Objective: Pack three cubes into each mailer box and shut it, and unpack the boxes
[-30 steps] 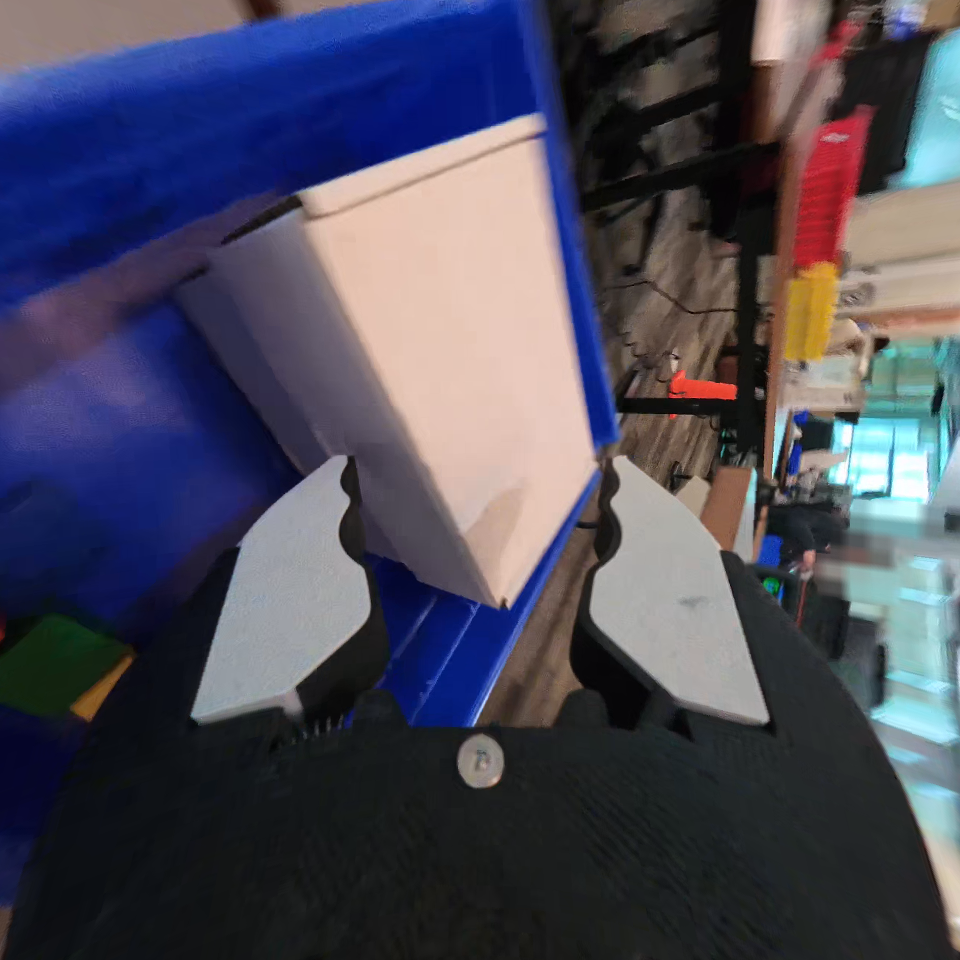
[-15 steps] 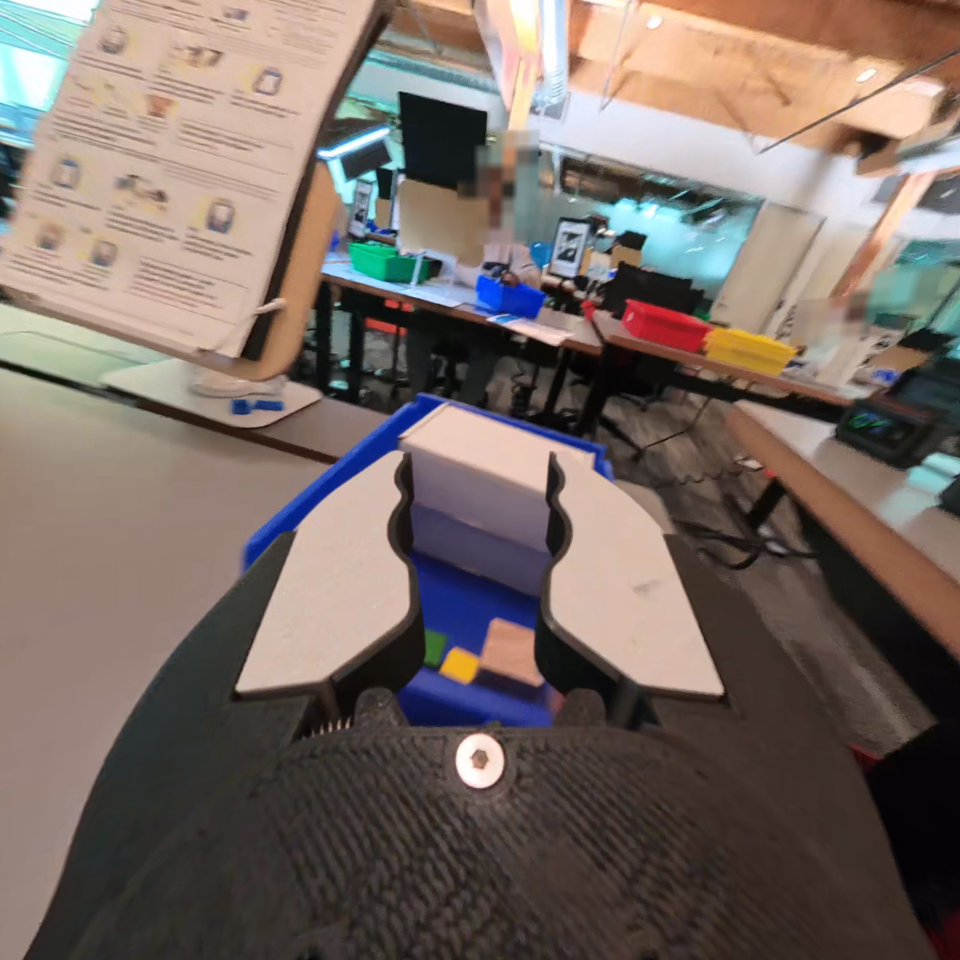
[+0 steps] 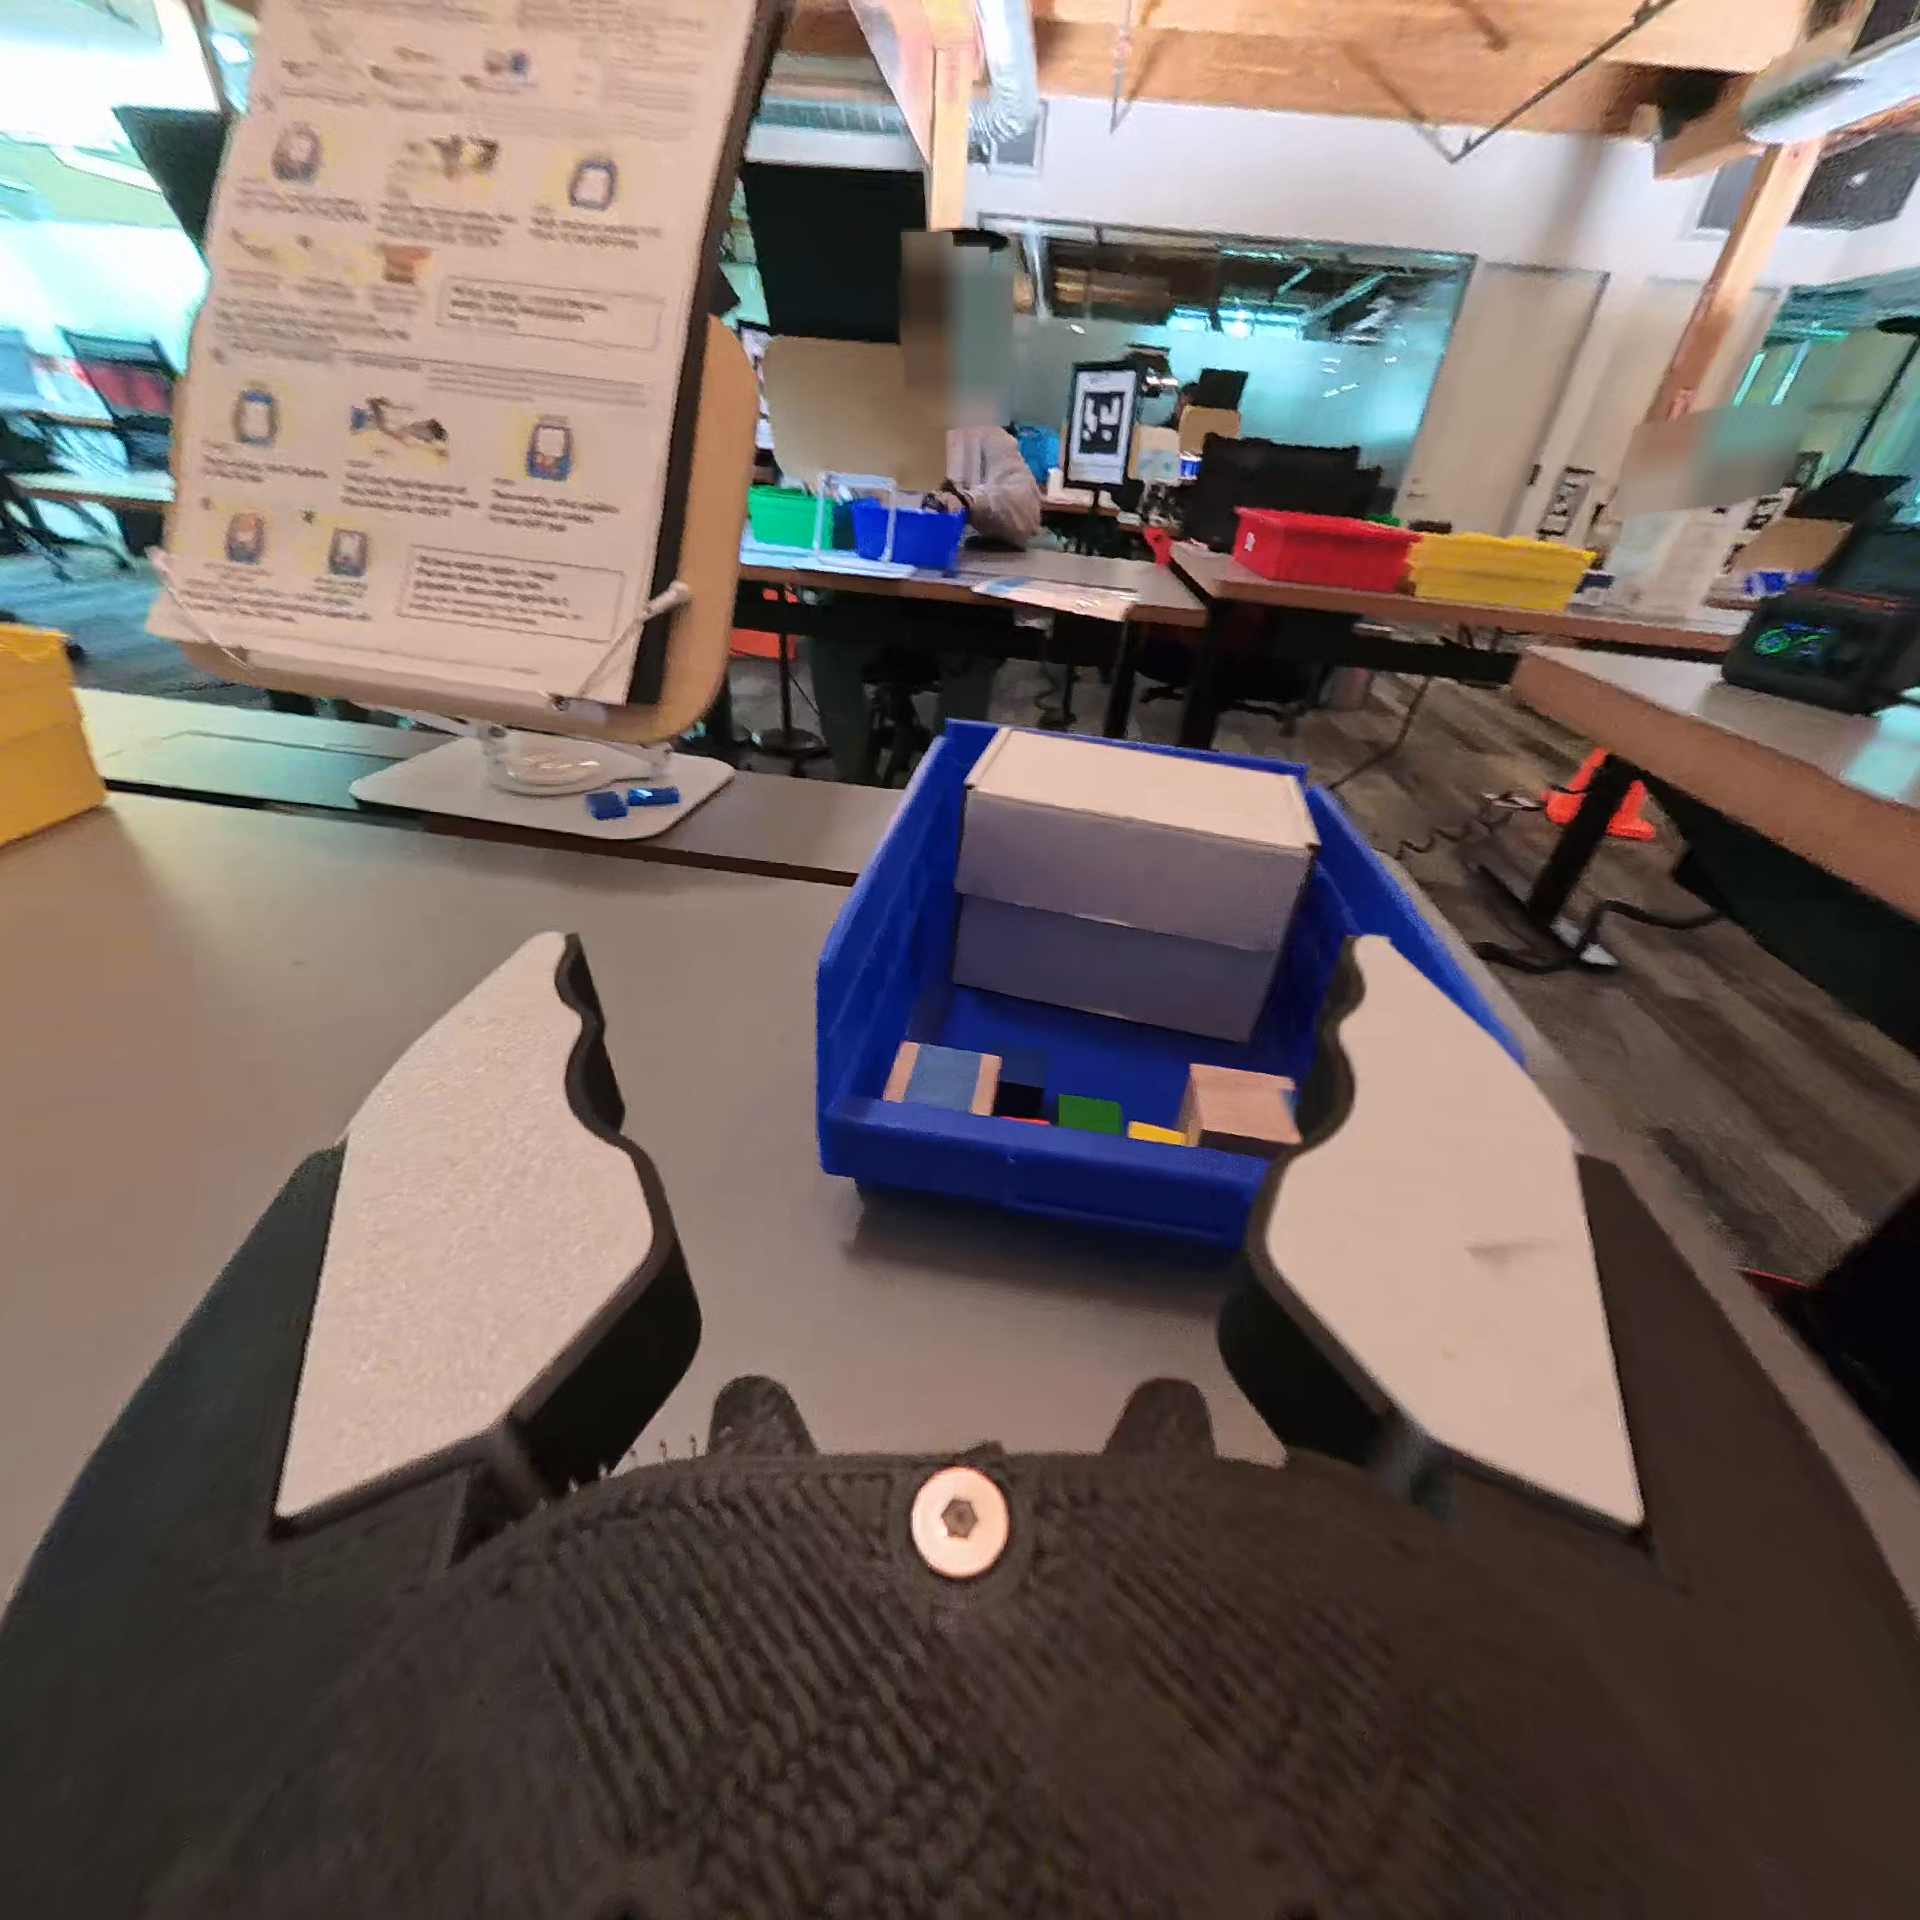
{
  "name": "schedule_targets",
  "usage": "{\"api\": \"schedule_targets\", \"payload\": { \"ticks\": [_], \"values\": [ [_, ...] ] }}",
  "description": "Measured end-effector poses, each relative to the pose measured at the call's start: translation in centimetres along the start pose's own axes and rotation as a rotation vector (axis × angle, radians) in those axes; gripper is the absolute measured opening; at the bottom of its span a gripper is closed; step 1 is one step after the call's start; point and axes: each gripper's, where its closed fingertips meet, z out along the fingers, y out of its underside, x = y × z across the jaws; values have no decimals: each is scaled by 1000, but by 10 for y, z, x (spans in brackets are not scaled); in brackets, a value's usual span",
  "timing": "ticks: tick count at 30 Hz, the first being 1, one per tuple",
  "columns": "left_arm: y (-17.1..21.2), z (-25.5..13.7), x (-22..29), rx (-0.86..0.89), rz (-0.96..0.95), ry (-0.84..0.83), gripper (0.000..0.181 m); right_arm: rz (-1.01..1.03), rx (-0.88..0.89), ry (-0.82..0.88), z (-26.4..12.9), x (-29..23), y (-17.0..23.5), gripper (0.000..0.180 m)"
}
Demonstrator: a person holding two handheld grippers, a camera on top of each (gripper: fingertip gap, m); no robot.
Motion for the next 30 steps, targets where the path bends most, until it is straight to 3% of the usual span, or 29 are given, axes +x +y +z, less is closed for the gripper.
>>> {"api": "schedule_targets", "payload": {
  "ticks": [7, 14, 18, 26, 30],
  "values": [
    [-51, 50, 30, 25, -118, 25, 82, 36, 16, 41, -11, 36, -7, 129],
    [-121, 136, 56, -127, -297, 150, 93, 14, -63, 145, -22, 75, 10, 129],
    [-144, 201, 59, -336, -405, 193, 93, 0, -95, 176, -25, 85, 17, 128],
    [-122, 303, 7, -594, -536, -45, 66, 0, -163, 177, -20, 91, 37, 124],
    [-92, 331, 14, -692, -607, -19, 54, -3, -198, 173, -16, 90, 47, 123]
  ]
}}
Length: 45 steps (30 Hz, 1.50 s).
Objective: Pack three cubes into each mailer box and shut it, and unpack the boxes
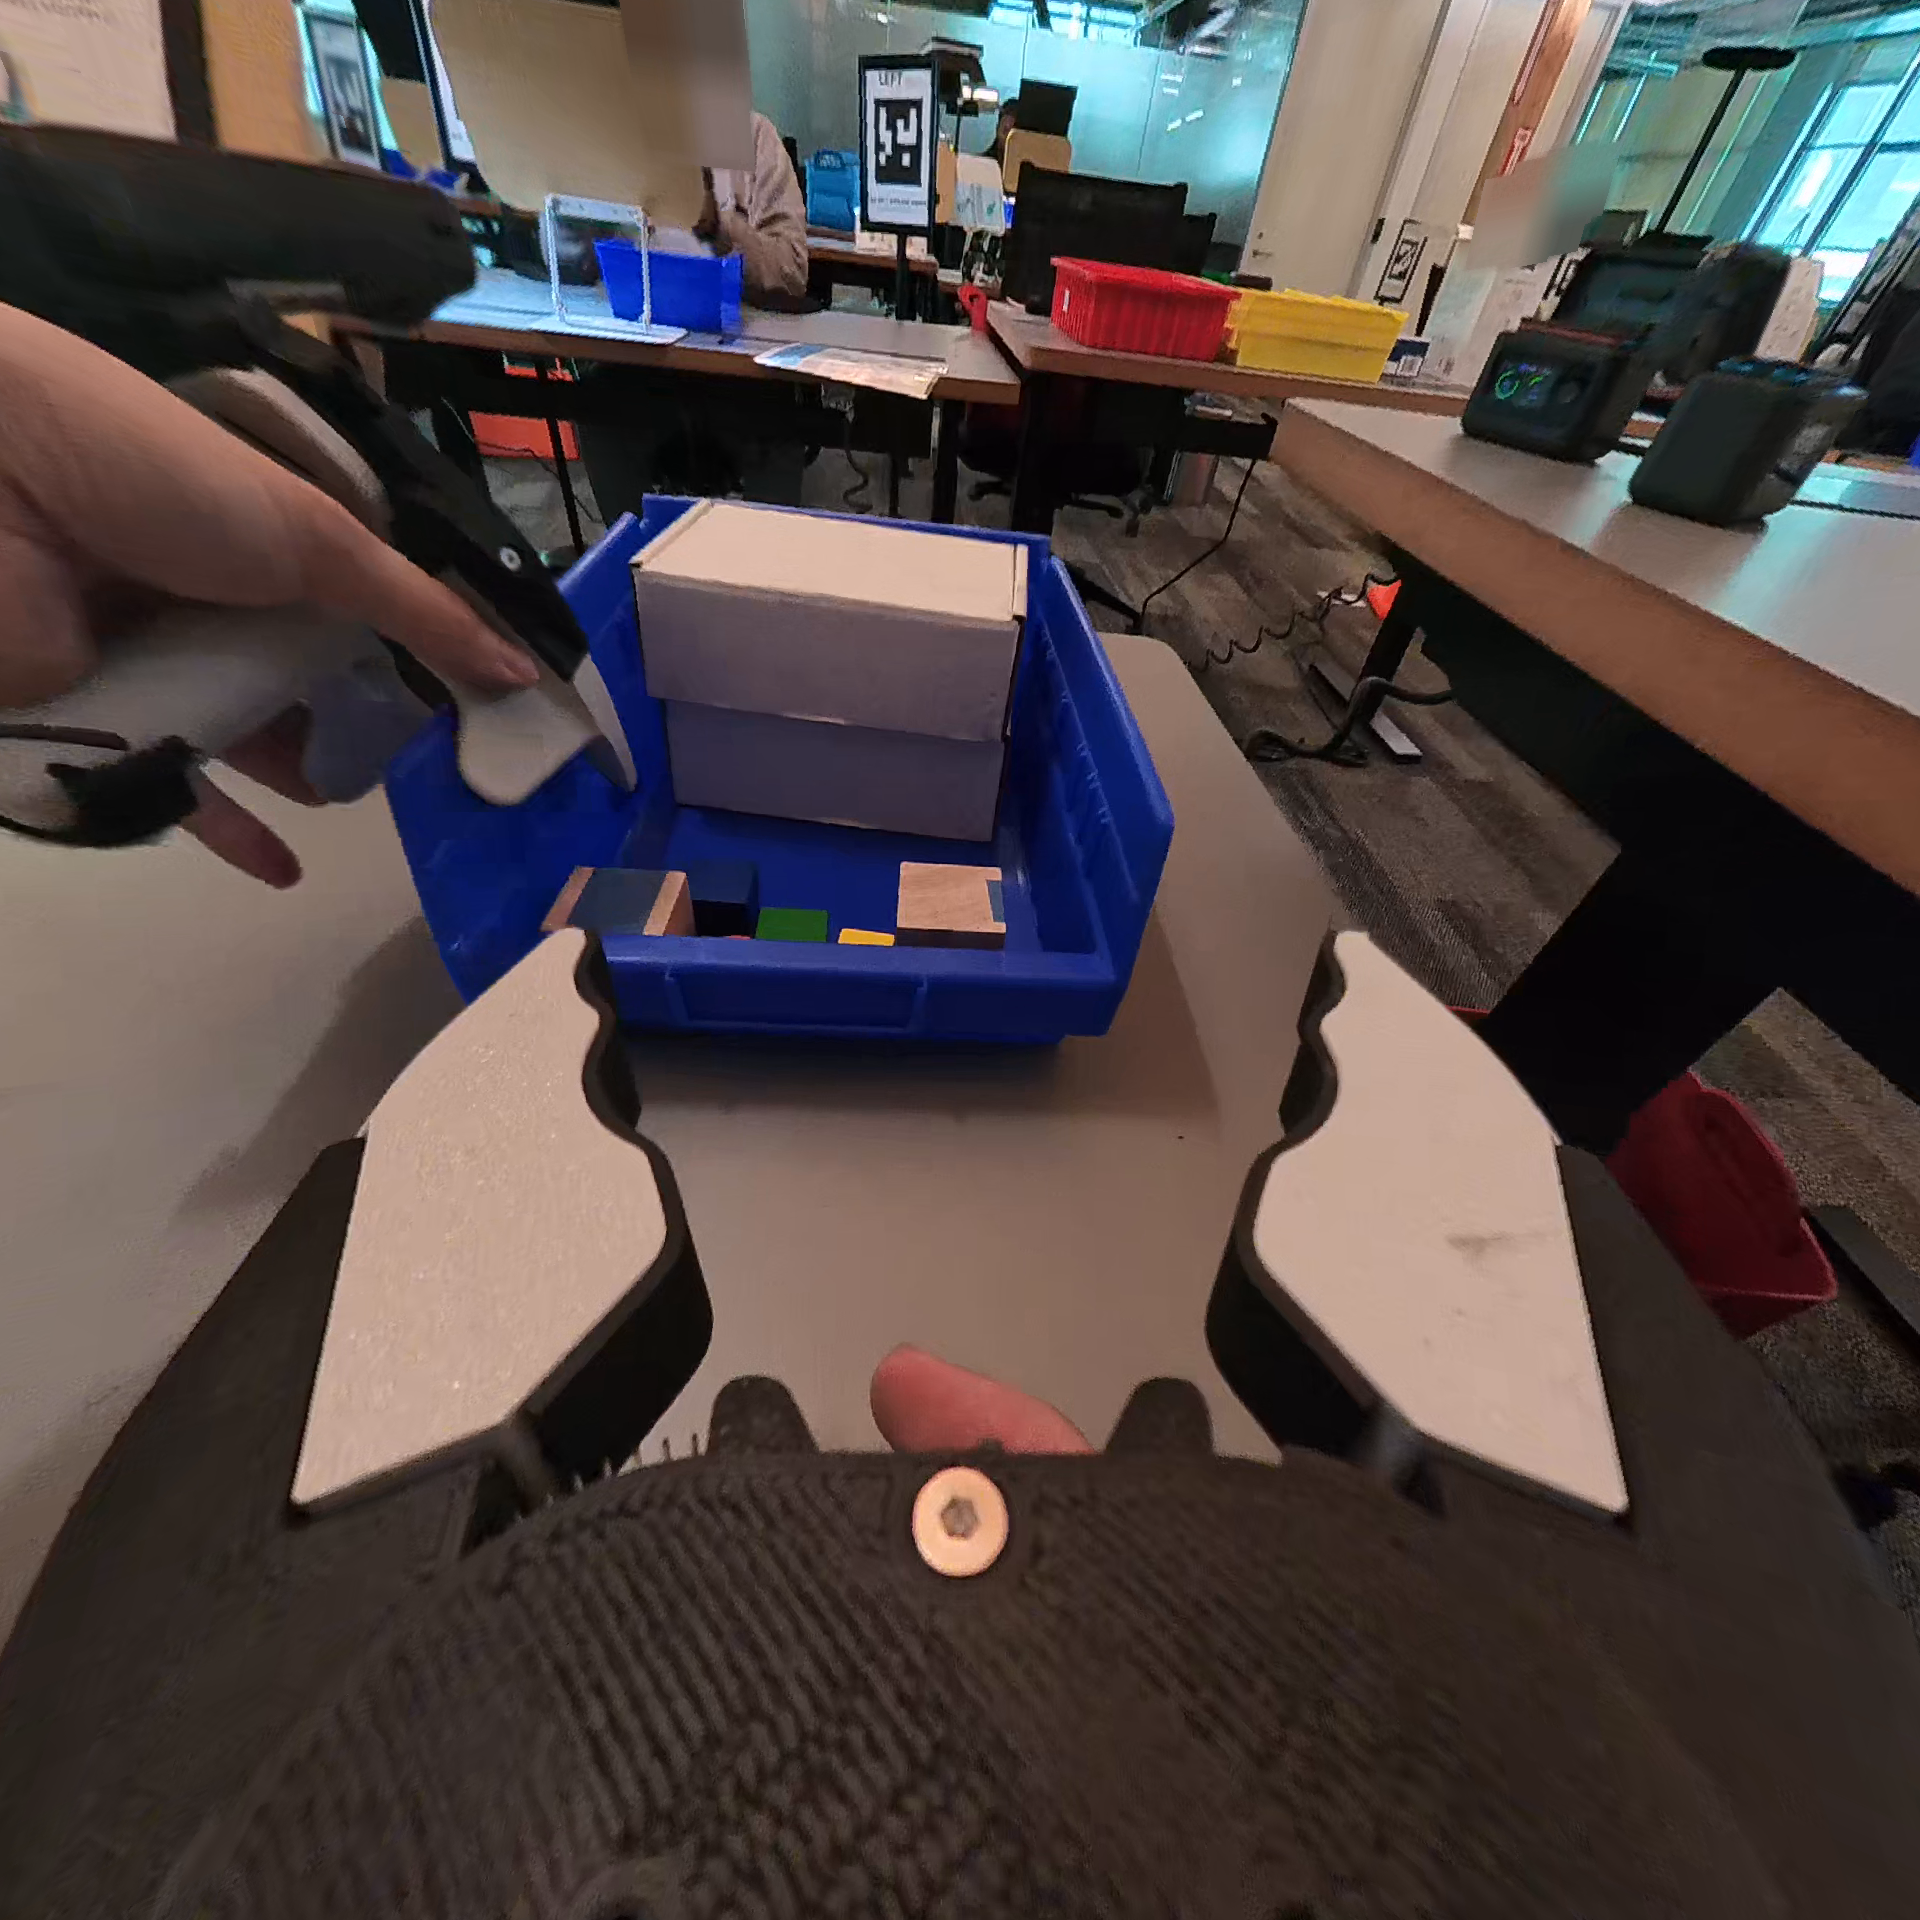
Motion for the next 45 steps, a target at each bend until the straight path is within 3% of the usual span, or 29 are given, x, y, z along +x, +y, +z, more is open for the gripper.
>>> {"api": "schedule_targets", "payload": {
  "ticks": [2, 7, 11, 14, 17, 21, 27, 31, 36, 41, 45],
  "values": [
    [-9, 7, 11, 36, 12, 83, 33, -5, -27, 3, 3, 0, 6, 122],
    [-18, 10, 1, 65, 175, -11, 30, -32, -112, 49, 9, 2, 20, 120],
    [-22, 6, -20, 116, 174, -58, 8, -72, -165, 70, 10, 3, 25, 120],
    [-11, -2, -29, 94, 197, 32, 7, -88, -183, 79, 5, 6, 24, 120],
    [10, -19, -49, 76, 303, 42, 7, -15, -199, 42, -1, 4, 18, 120],
    [52, -59, -93, 41, 378, 118, 7, 56, -58, -36, -20, -4, -24, 118],
    [159, -158, -170, 59, 380, 230, 7, 67, 29, -153, -31, -38, -55, 124],
    [241, -228, -237, 154, 297, 207, 7, 154, -21, -334, -12, -103, -47, 120],
    [348, -299, -322, 220, 132, 169, 6, 170, -98, -616, -4, -239, -38, 122],
    [430, -364, -409, 315, -13, -14, 7, 159, -127, -866, -4, -398, -53, 125],
    [485, -408, -477, 357, -158, -194, 8, 191, -188, -893, 14, -509, -74, 125]
  ]
}}
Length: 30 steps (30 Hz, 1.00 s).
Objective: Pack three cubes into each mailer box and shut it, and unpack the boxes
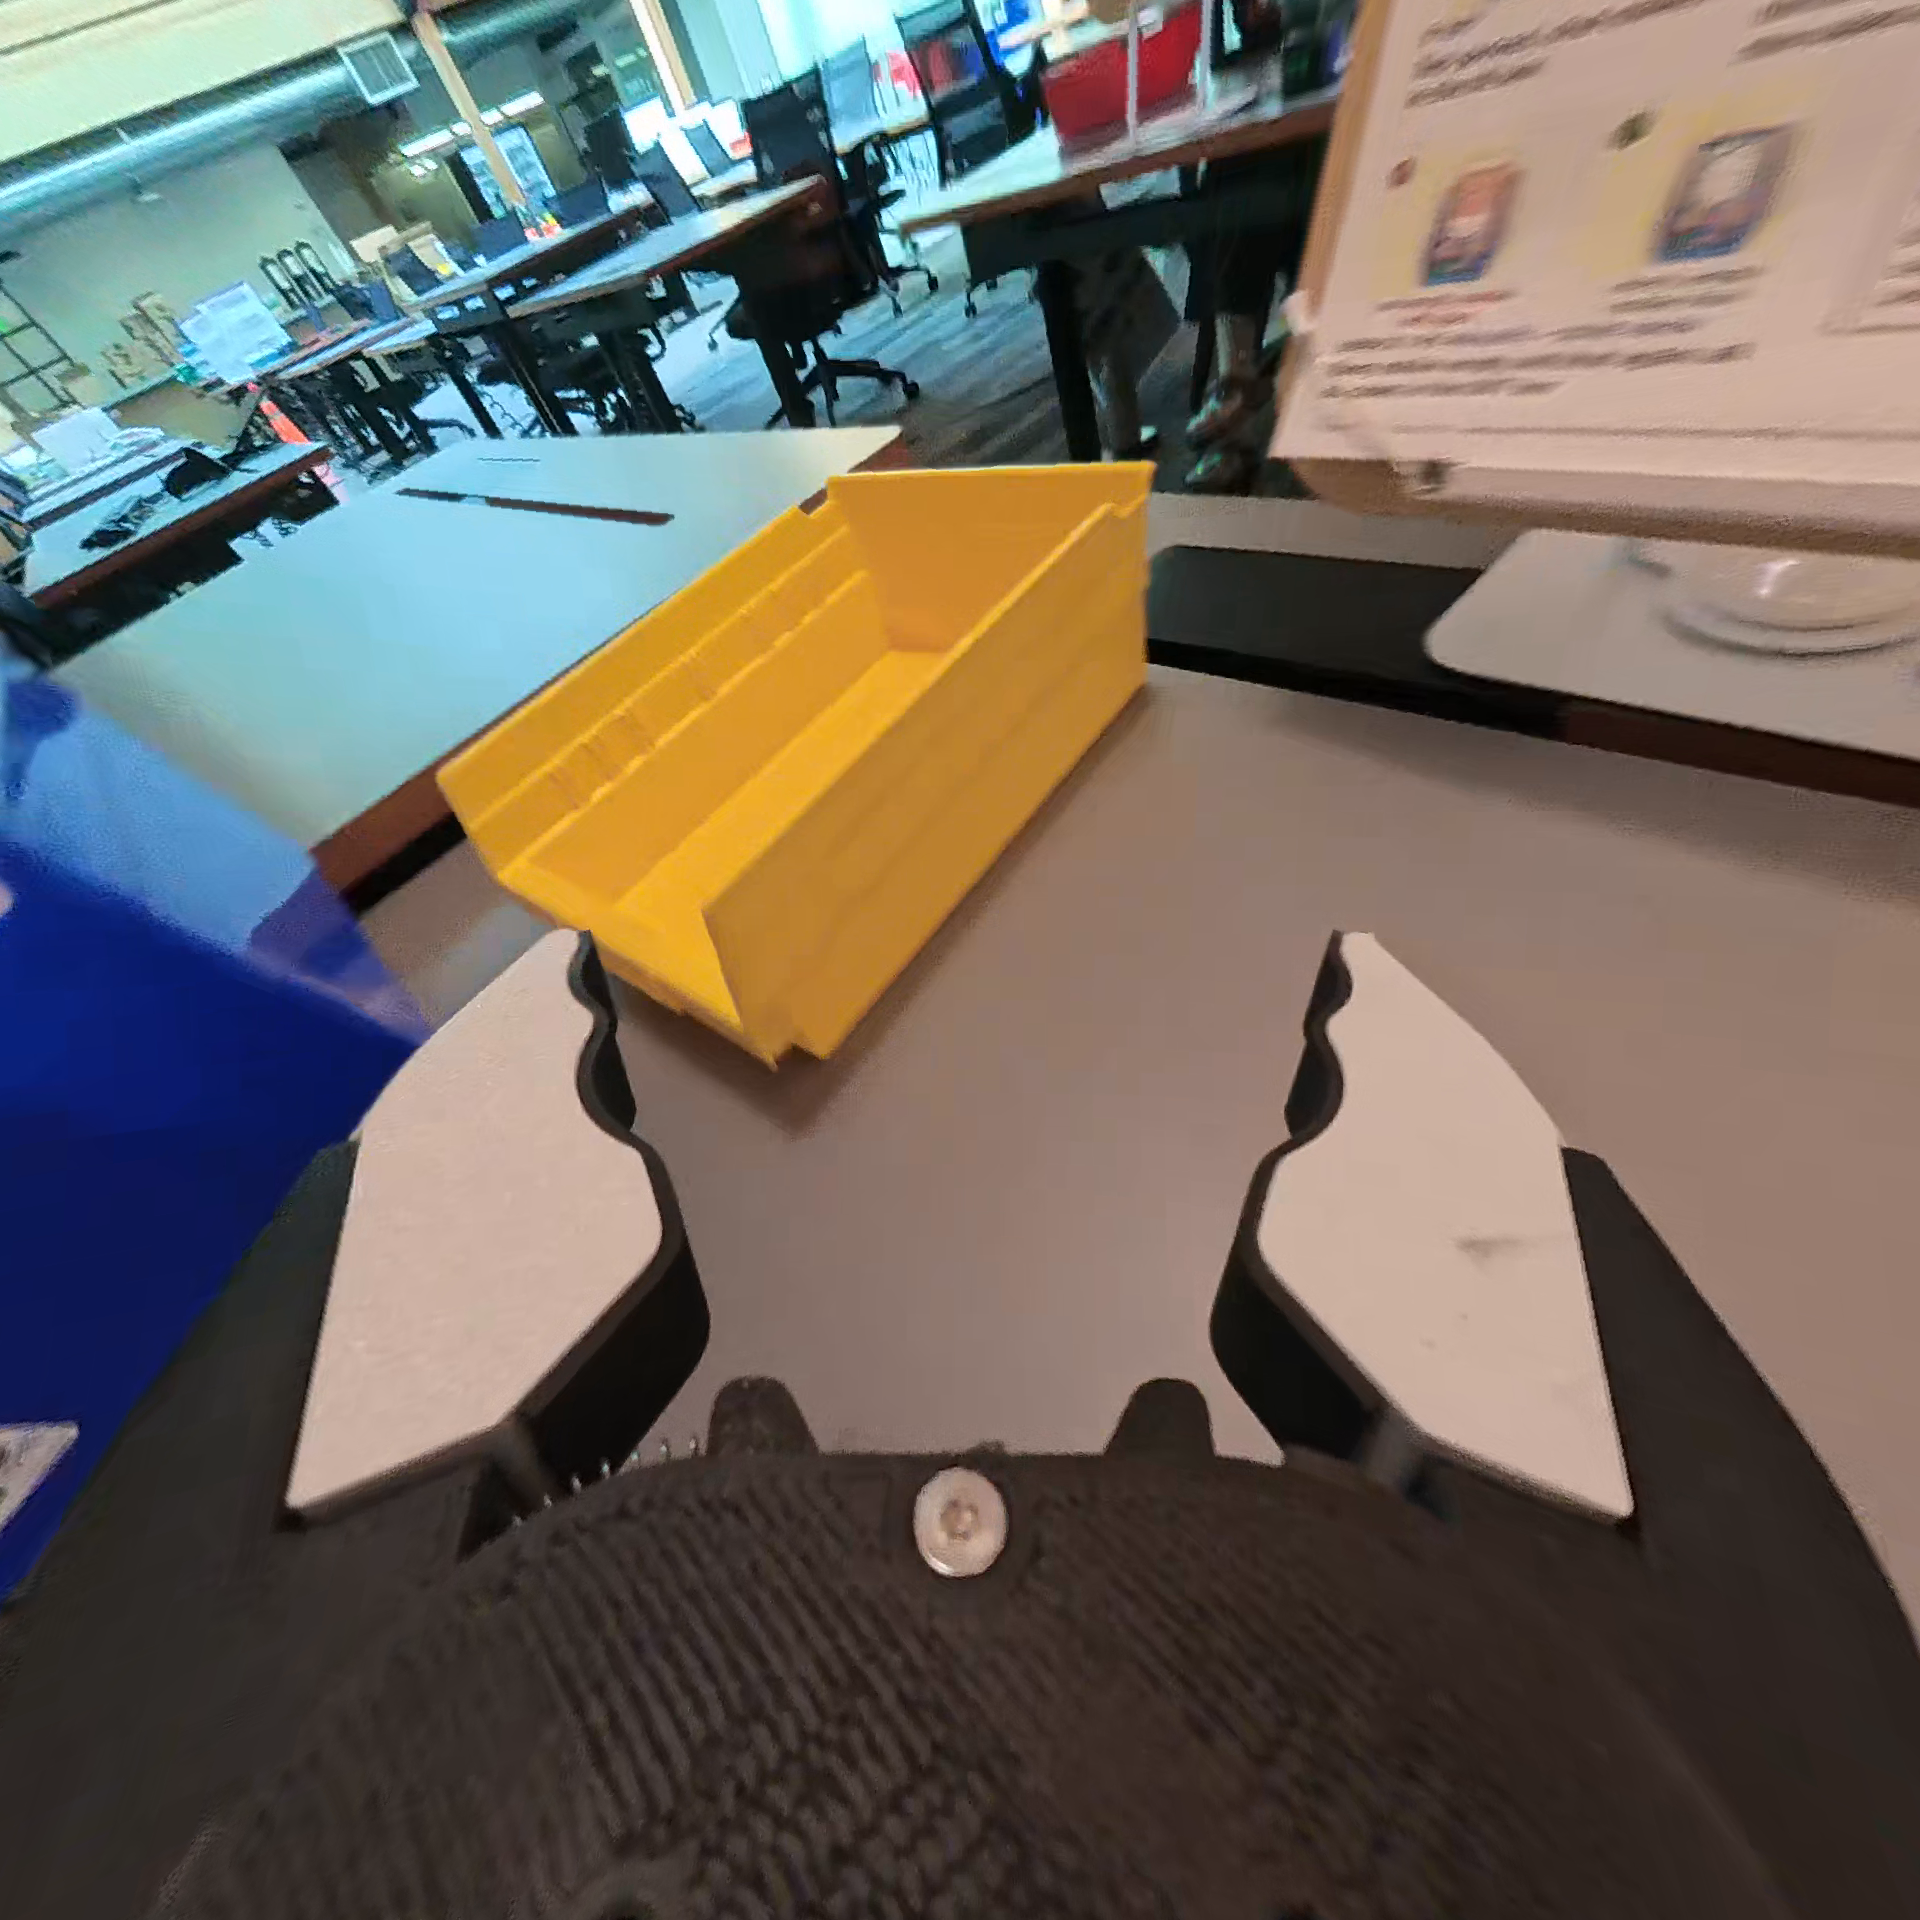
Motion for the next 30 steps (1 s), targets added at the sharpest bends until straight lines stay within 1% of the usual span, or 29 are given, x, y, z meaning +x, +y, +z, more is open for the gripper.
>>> {"api": "schedule_targets", "payload": {
  "ticks": [2, 3, 5, 6, 7, 8, 10, 12, 13, 14, 15, 16, 17, 19, 20, 22, 24, 27, 30],
  "values": [
    [11, -18, -34, 24, -53, -80, 8, 36, -27, 4, 48, -23, -7, 123],
    [15, -25, -48, 35, -77, -111, 9, 19, -65, 23, 73, -28, -6, 121],
    [22, -37, -72, 48, -107, -167, 9, -17, -224, 123, 116, -24, 9, 120],
    [25, -41, -81, 52, -119, -185, 9, -24, -298, 185, 133, -17, 18, 119],
    [28, -44, -88, 55, -132, -196, 9, -17, -347, 225, 146, -11, 25, 122],
    [31, -45, -95, 56, -146, -200, 9, -4, -371, 231, 159, -10, 30, 125],
    [35, -46, -104, 58, -170, -202, 10, 35, -425, 247, 179, -7, 43, 111],
    [37, -44, -111, 62, -187, -204, 10, 41, -523, 188, 191, -10, 62, 98],
    [37, -42, -114, 64, -195, -204, 10, 66, -570, 98, 195, -19, 71, 93],
    [37, -39, -117, 64, -200, -203, 10, 106, -610, -13, 196, -30, 78, 80],
    [37, -36, -119, 62, -205, -200, 10, 154, -652, -29, 195, -29, 84, 77],
    [36, -33, -121, 61, -211, -192, 10, 164, -655, -15, 194, -23, 86, 69],
    [35, -29, -122, 61, -215, -183, 10, 145, -647, 3, 192, -15, 84, 59],
    [29, -20, -125, 56, -213, -177, 11, 85, -685, 33, 182, -1, 84, 43],
    [26, -15, -127, 55, -210, -175, 11, 37, -713, 21, 175, 3, 84, 41],
    [16, -5, -129, 51, -203, -172, 11, 22, -732, -13, 158, 7, 79, 41],
    [4, 8, -129, 47, -192, -162, 11, -23, -753, -20, 134, 18, 72, 42],
    [-20, 29, -126, 40, -162, -140, 12, -118, -745, -11, 80, 43, 60, 42],
    [-49, 54, -122, 34, -137, -110, 12, -113, -716, -38, 12, 73, 54, 42]
  ]
}}
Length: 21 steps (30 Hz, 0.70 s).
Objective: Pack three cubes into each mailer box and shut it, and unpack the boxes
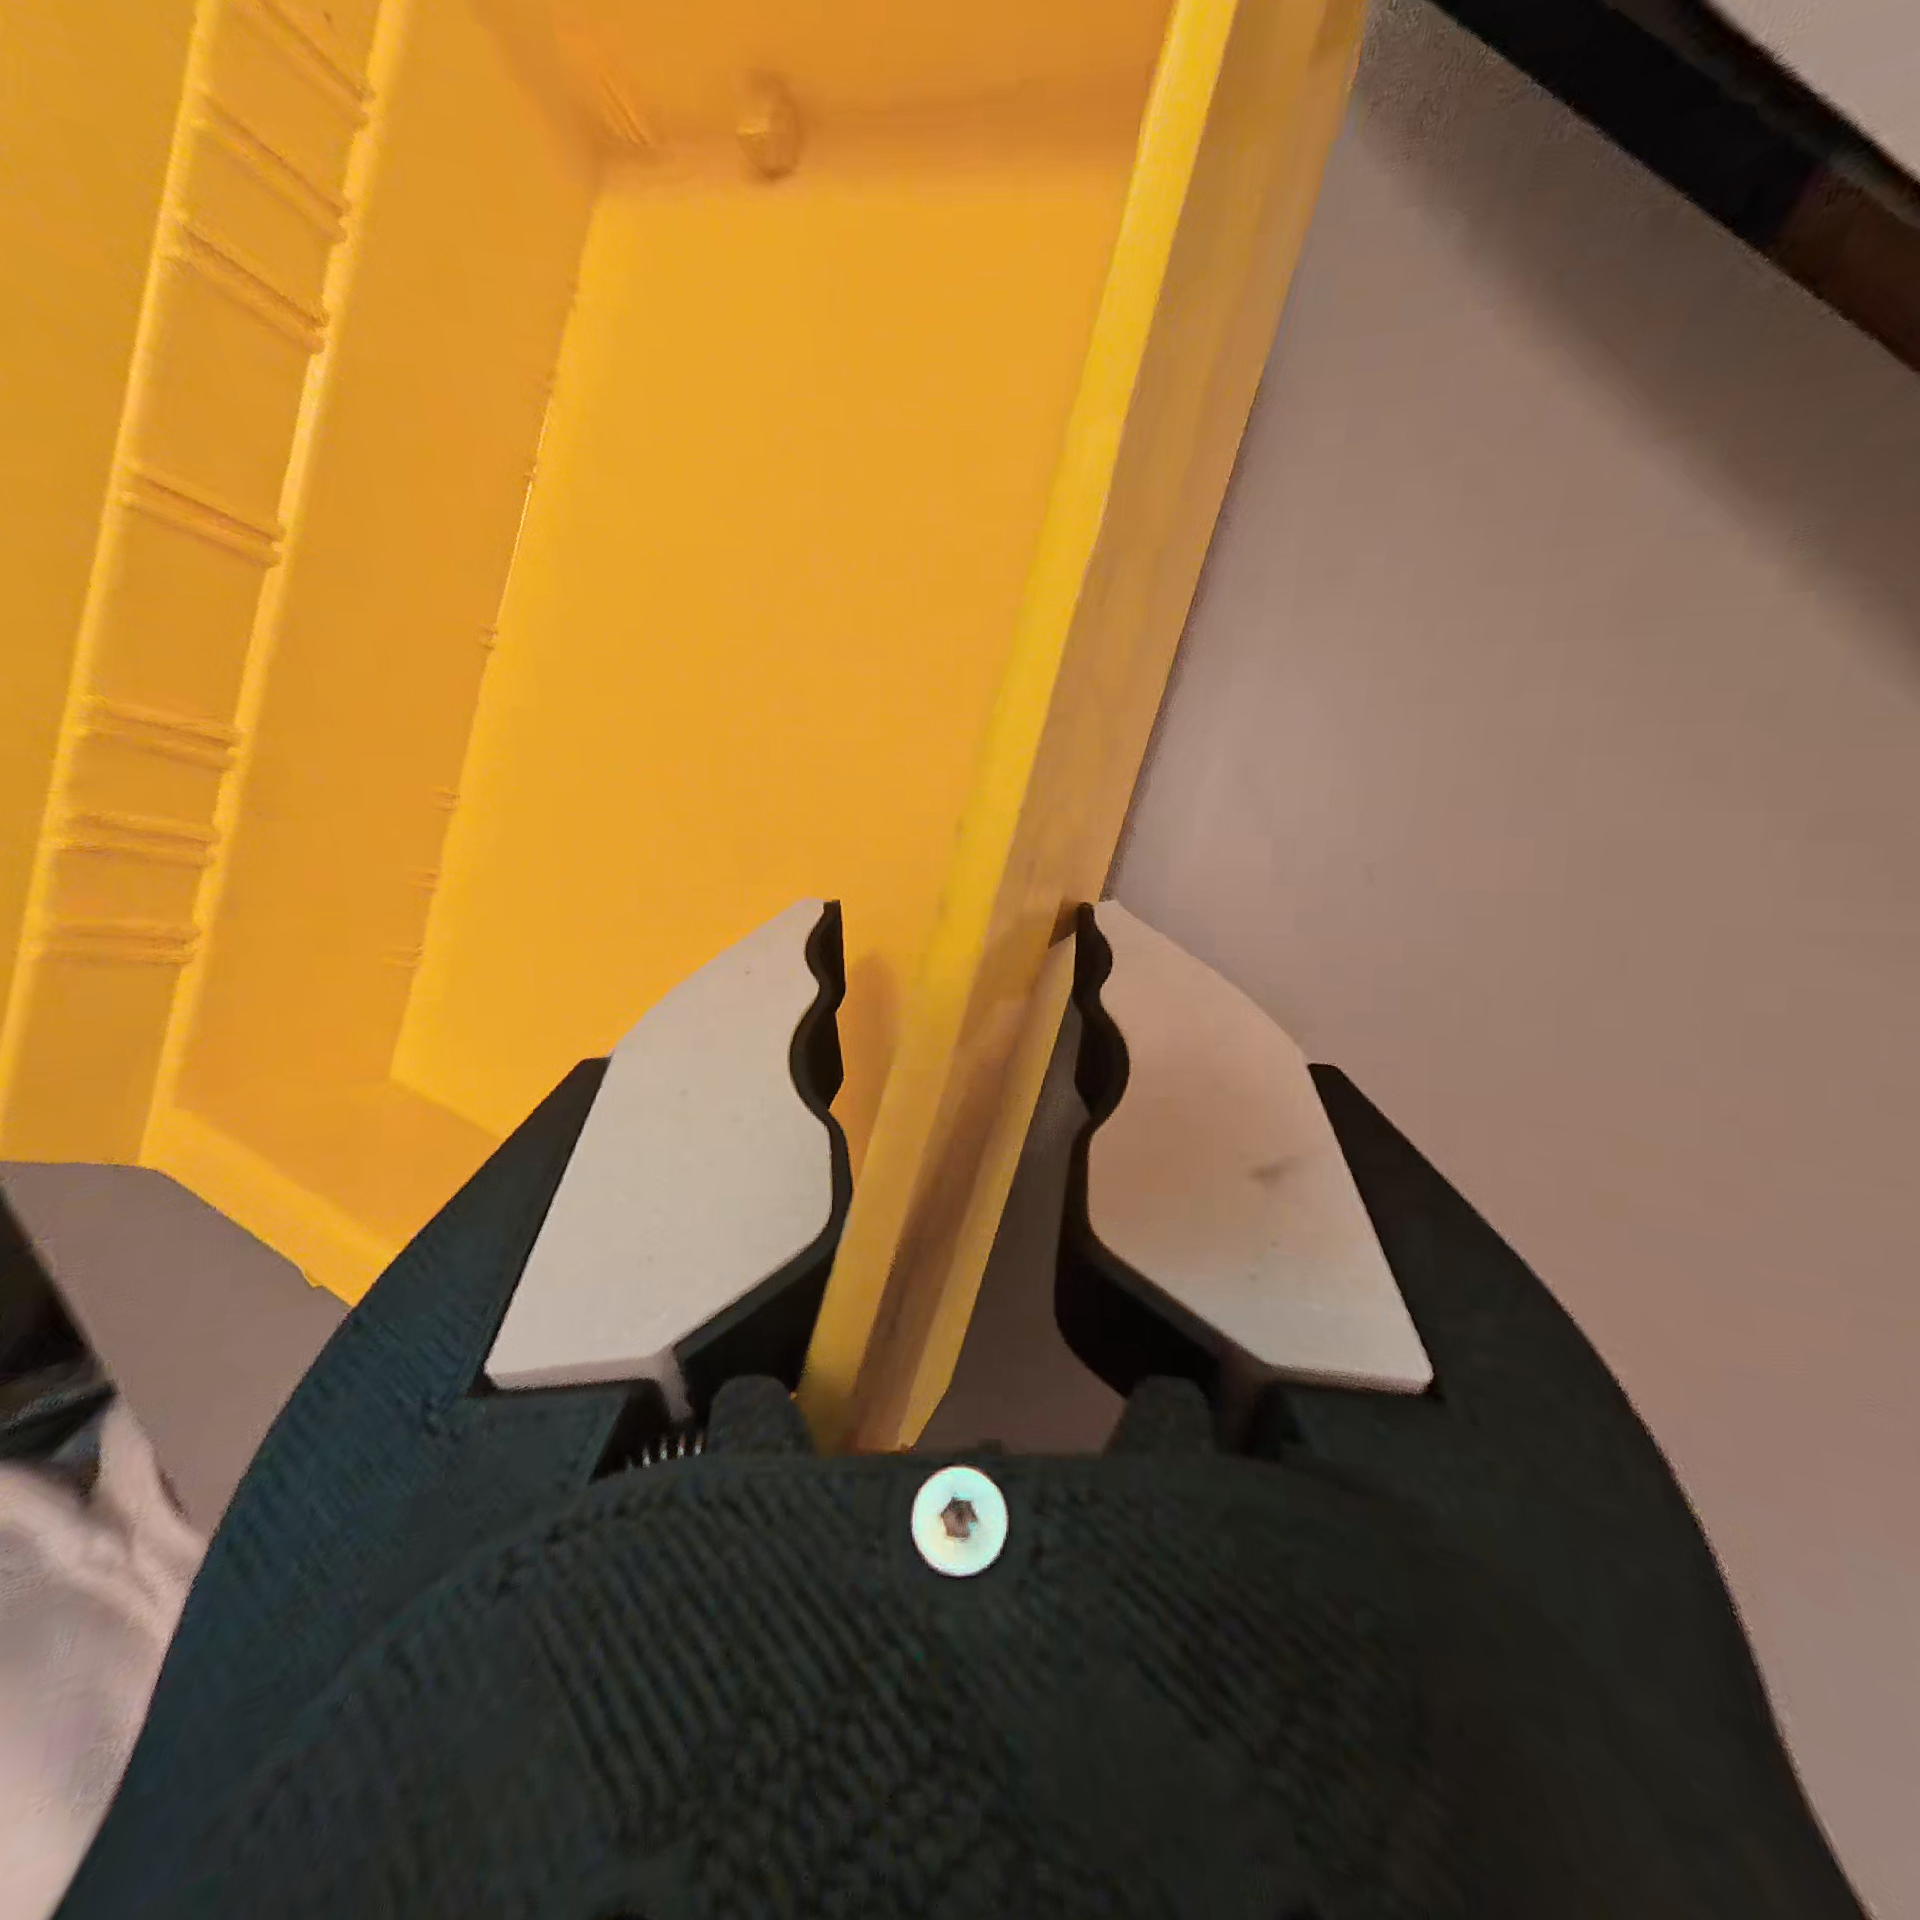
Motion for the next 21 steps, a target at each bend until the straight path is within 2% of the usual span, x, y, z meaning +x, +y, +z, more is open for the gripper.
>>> {"api": "schedule_targets", "payload": {
  "ticks": [5, 12, 16, 21],
  "values": [
    [-50, 51, 24, -24, 21, 49, 12, 117, 61, 22, -98, 74, 87, 42],
    [-123, 127, 70, -102, 68, 110, 13, 354, 91, 367, -207, 236, 197, 43],
    [-152, 163, 88, -169, 82, 121, 12, 459, 121, 440, -235, 298, 227, 43],
    [-158, 198, 105, -229, 75, 102, 9, 527, 122, 388, -224, 343, 245, 41]
  ]
}}
